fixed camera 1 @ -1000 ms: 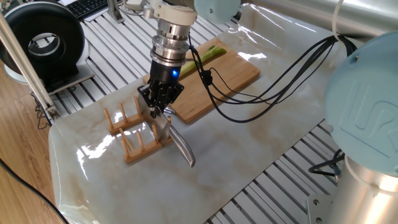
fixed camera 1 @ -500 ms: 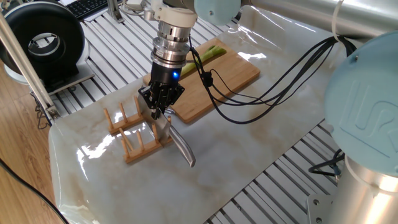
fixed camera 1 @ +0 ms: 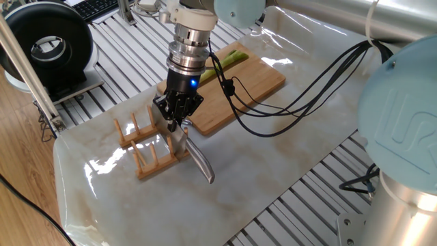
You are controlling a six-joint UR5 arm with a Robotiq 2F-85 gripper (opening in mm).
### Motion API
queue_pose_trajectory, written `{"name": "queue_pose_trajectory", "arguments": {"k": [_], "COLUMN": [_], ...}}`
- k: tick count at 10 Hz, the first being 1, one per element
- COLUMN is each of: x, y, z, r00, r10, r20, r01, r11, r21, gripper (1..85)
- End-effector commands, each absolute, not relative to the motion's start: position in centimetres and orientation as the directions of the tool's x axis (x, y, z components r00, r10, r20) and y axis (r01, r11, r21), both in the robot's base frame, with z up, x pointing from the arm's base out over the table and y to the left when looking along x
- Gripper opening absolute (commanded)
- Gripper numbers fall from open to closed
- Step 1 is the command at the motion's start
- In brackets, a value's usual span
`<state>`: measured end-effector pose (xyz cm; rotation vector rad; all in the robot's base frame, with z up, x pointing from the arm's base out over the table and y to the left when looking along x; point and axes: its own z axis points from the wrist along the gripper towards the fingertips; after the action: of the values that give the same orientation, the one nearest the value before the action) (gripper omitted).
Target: Chop the scallions
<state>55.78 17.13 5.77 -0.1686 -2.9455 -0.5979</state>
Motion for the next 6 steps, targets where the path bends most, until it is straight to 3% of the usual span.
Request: {"name": "queue_pose_trajectory", "arguments": {"k": [1,6], "x": [56.0,57.2], "y": [17.5,17.6], "z": [5.9,5.7], "r00": [-0.985,-0.981], "r10": [0.091,0.151], "r20": [0.147,0.121], "r01": [0.143,0.187], "r11": [0.907,0.901], "r21": [0.396,0.392], "gripper": [21.0,20.3]}}
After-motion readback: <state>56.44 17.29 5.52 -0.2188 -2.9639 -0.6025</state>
